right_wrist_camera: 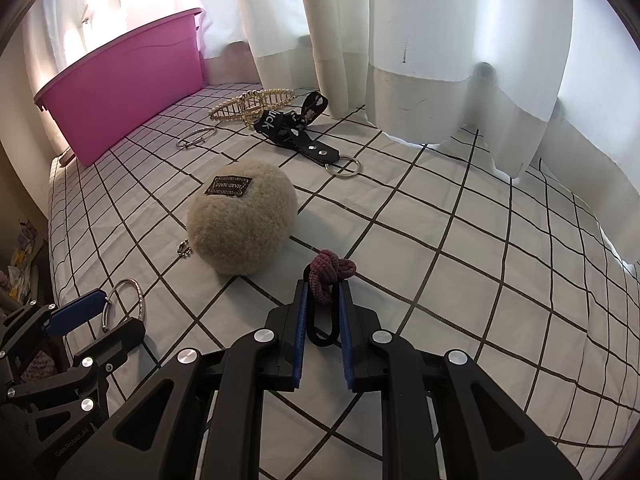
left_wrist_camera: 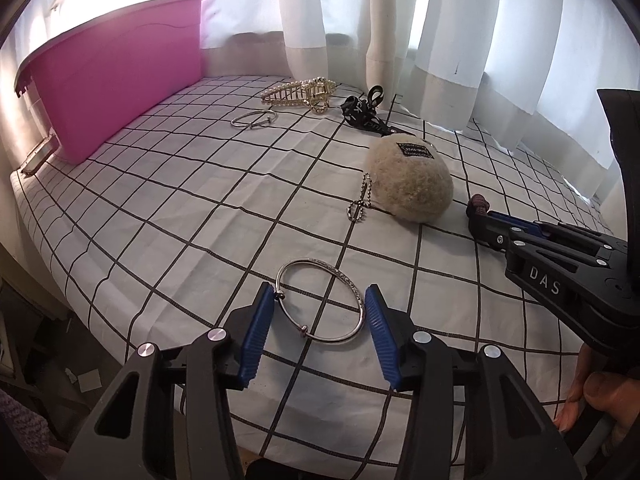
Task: Organize jewelry
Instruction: 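Lift the bangle with the left tool toward the tub while the right tool carries the hair tie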
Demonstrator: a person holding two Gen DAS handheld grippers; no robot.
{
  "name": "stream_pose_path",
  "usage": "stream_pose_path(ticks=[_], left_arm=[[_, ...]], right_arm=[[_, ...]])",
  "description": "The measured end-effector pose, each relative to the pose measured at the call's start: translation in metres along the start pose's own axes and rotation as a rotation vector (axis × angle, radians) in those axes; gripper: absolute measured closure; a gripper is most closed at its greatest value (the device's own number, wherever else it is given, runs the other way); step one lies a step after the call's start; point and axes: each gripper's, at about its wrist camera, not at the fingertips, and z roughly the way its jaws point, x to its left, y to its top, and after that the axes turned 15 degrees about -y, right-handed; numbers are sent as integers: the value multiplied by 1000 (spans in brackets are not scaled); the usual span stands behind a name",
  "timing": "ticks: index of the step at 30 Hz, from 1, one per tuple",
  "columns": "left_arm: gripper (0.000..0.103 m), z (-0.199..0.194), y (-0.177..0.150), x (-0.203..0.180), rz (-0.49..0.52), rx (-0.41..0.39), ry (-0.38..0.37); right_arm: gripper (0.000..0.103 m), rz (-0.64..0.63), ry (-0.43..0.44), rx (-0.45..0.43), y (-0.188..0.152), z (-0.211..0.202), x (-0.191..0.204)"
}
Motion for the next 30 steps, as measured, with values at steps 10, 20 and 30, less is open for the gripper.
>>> stream_pose_path(ticks=[10, 20, 30], left_arm=[[57, -19, 17, 2, 10, -54, 9], [57, -61, 60, 9, 4, -128, 45], [57, -131, 127, 36, -2, -283, 118]], right_arm=[[88, -3, 8, -16, 4, -12, 0], [88, -1, 45, -73, 38, -56, -3], [88, -63, 114, -194, 108, -111, 20]])
